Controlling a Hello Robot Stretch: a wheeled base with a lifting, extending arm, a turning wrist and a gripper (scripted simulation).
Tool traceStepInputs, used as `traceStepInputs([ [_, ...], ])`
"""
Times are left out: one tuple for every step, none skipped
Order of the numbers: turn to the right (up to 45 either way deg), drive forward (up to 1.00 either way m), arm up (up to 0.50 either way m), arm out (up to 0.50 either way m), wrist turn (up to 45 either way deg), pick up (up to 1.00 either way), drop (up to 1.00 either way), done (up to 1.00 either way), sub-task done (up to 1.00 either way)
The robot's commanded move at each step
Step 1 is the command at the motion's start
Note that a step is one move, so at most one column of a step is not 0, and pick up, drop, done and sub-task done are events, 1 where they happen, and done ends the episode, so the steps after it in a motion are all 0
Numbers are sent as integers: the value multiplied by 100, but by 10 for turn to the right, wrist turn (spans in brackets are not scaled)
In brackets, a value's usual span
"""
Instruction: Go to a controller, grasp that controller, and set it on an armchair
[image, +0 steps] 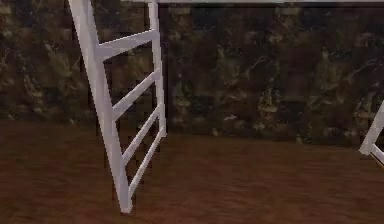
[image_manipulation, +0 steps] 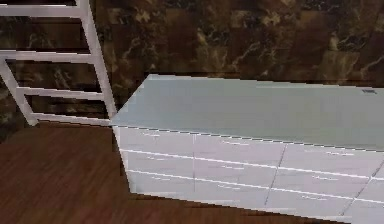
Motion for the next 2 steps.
traceStepInputs([
  [-390, 0, 0, 0, 0, 0, 0, 0, 0],
  [0, 100, 0, 0, 0, 0, 0, 0, 0],
])
